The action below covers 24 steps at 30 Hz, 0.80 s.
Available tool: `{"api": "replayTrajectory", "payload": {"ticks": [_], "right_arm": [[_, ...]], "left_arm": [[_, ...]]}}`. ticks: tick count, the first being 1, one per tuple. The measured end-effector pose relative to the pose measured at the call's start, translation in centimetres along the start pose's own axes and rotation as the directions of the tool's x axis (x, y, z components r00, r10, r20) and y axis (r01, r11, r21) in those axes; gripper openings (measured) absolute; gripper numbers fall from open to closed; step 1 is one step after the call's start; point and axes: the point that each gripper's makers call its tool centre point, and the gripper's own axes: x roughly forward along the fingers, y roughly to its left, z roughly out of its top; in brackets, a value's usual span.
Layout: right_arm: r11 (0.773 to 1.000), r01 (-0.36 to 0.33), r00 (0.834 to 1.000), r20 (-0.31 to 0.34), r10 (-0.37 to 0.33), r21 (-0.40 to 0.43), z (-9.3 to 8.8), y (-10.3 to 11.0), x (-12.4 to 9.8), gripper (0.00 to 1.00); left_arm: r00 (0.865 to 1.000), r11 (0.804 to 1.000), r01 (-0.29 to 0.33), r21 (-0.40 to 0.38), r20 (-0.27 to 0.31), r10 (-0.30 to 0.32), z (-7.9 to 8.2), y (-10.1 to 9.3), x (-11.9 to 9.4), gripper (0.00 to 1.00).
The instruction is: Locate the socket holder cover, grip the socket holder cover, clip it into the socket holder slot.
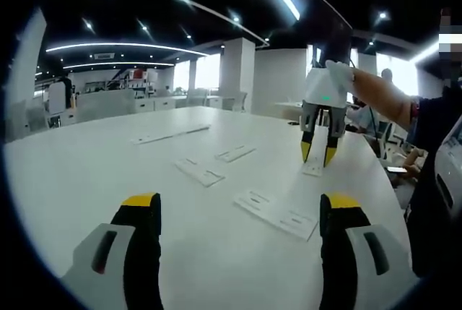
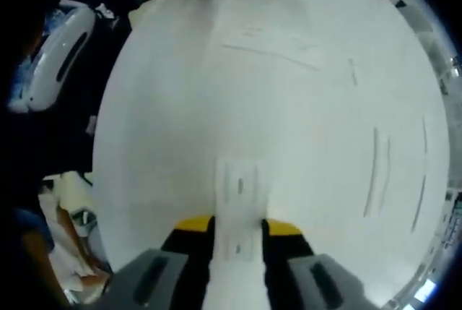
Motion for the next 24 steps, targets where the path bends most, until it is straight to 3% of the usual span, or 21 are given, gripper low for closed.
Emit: {"api": "replayTrajectory", "payload": {"ticks": [24], "right_arm": [[1.000, 0.014, 1.000, 0.002, -0.014, 0.000, -0.27, -0.38, -0.94, 0.26]], "left_arm": [[1.000, 1.000, 0.001, 0.003, -0.006, -0.001, -0.15, 0.18, 0.09, 0.89]]}}
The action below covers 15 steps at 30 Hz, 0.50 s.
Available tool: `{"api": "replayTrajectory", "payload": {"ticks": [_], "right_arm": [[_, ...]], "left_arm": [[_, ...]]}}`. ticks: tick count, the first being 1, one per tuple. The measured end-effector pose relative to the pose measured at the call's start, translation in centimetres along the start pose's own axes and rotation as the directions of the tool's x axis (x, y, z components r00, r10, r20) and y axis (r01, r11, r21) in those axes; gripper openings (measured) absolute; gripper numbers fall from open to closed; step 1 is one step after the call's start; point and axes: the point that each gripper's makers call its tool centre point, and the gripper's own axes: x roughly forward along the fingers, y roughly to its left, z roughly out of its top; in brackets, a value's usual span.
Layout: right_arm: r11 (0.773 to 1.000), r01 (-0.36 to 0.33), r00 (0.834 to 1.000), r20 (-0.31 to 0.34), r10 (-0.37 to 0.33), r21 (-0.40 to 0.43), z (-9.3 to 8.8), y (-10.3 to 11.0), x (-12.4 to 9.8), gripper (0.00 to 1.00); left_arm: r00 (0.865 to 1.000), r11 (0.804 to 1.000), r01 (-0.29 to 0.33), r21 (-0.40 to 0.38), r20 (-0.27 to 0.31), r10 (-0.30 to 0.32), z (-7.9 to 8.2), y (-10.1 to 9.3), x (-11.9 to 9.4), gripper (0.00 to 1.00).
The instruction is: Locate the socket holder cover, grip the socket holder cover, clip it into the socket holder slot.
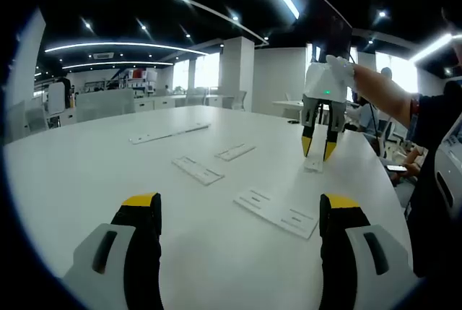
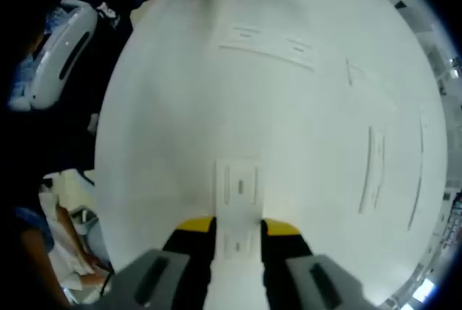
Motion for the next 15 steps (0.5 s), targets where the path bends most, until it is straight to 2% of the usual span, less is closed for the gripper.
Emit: {"api": "replayTrajectory", "payload": {"ticks": [15], "right_arm": [[1.000, 0.008, 1.000, -0.013, -0.008, -0.004, -0.67, -0.18, -0.52, 0.26]], "left_arm": [[1.000, 1.000, 0.004, -0.002, -0.002, -0.004, -0.06, -0.09, -0.02, 0.89]]}}
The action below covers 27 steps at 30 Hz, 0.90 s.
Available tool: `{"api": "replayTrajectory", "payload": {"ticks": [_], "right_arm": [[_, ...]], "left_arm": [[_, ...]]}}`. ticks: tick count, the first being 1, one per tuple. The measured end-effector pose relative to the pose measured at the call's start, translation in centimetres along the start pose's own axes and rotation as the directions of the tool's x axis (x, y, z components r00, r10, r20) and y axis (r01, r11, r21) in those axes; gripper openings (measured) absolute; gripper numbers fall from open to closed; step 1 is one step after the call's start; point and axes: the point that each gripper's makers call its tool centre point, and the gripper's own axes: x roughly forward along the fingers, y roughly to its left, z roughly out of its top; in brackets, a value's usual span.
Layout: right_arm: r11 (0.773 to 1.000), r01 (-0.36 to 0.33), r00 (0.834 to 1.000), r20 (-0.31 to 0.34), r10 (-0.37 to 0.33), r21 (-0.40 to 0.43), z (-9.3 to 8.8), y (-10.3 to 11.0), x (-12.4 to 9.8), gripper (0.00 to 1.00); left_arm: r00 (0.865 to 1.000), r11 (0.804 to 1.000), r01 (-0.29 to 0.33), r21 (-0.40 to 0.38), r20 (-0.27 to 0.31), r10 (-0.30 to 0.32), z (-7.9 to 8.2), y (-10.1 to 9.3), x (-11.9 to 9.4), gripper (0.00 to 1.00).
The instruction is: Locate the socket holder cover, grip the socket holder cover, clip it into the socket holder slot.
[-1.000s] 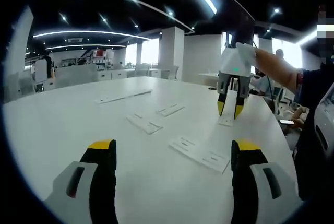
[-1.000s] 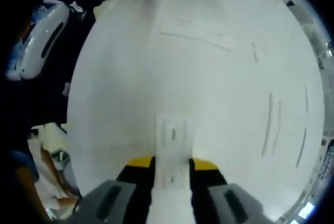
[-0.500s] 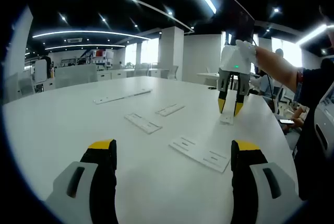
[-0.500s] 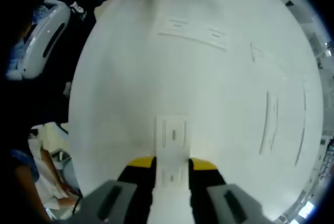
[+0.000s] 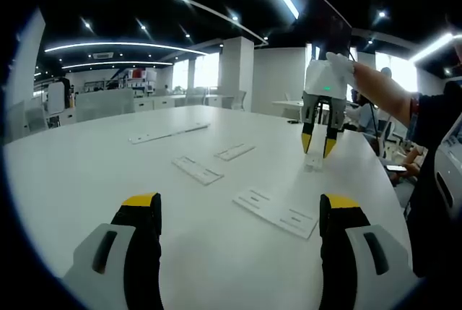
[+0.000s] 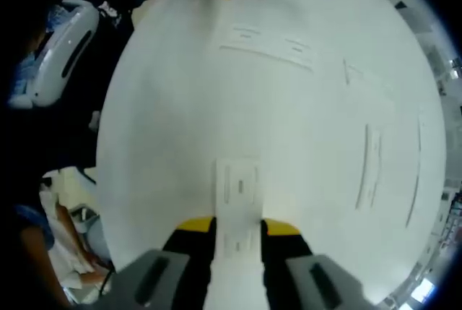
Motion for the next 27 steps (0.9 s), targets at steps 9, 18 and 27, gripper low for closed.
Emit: {"api": "replayTrajectory", "payload": {"ticks": [9, 18, 27], "right_arm": [[1.000, -0.003, 1.000, -0.006, 0.003, -0.005, -0.6, 0.1, -0.2, 0.26], [1.000, 0.009, 1.000, -0.001, -0.009, 0.028, -2.1, -0.7, -0.4, 0.26], [0.998, 0.015, 1.000, -0.009, -0.015, 0.067, -3.8, -1.4, -0.4, 0.26]], "left_arm": [[1.000, 1.000, -0.002, -0.002, -0.011, 0.002, -0.3, 0.0, 0.0, 0.89], [1.000, 1.000, -0.001, -0.001, -0.020, 0.001, -0.5, 0.1, 0.2, 0.90], [1.000, 1.000, -0.003, 0.000, -0.022, 0.003, -0.6, 0.2, 0.3, 0.90]]}}
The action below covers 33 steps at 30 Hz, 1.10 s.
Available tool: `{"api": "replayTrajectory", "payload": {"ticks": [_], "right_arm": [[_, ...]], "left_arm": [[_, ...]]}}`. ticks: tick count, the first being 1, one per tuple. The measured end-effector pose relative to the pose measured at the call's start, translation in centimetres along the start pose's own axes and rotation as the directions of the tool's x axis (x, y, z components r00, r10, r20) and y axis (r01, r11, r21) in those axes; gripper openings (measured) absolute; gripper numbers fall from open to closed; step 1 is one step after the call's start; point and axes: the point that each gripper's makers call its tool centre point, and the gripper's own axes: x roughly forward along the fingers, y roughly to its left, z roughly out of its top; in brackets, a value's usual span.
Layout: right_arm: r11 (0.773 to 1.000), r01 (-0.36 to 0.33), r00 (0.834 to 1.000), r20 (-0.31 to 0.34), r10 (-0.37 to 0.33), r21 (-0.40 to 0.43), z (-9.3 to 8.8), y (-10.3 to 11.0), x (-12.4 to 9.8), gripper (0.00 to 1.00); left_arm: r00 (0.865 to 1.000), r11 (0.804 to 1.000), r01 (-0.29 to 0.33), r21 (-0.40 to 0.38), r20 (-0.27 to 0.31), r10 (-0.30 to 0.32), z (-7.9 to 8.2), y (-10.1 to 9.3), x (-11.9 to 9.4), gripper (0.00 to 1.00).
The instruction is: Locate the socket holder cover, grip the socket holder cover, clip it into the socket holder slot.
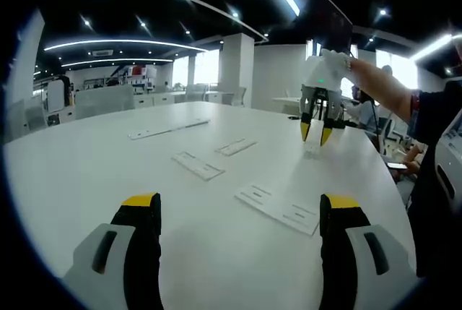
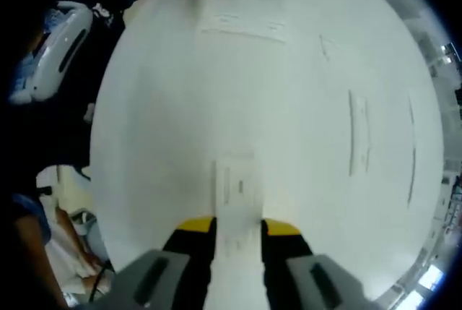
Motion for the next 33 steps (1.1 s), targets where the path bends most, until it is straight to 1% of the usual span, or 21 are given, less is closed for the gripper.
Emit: {"api": "replayTrajectory", "payload": {"ticks": [12, 17, 28, 33], "right_arm": [[1.000, -0.002, 1.000, -0.007, 0.002, 0.014, -0.9, -0.7, 0.3, 0.26], [1.000, -0.001, 1.000, -0.015, 0.002, 0.013, -1.5, -1.1, 0.5, 0.26], [0.999, 0.015, 1.000, -0.026, -0.014, 0.042, -3.1, -3.0, 0.4, 0.26], [0.999, 0.006, 0.999, -0.036, -0.005, 0.044, -3.8, -3.5, 1.0, 0.26]], "left_arm": [[1.000, 1.000, -0.007, 0.003, -0.007, 0.007, -0.3, 0.1, 0.1, 0.90], [1.000, 1.000, -0.009, 0.004, -0.008, 0.009, -0.3, 0.2, 0.1, 0.90], [1.000, 1.000, -0.012, 0.005, -0.014, 0.012, -0.5, 0.4, 0.2, 0.90], [1.000, 1.000, -0.014, 0.006, -0.017, 0.014, -0.5, 0.5, 0.1, 0.90]]}}
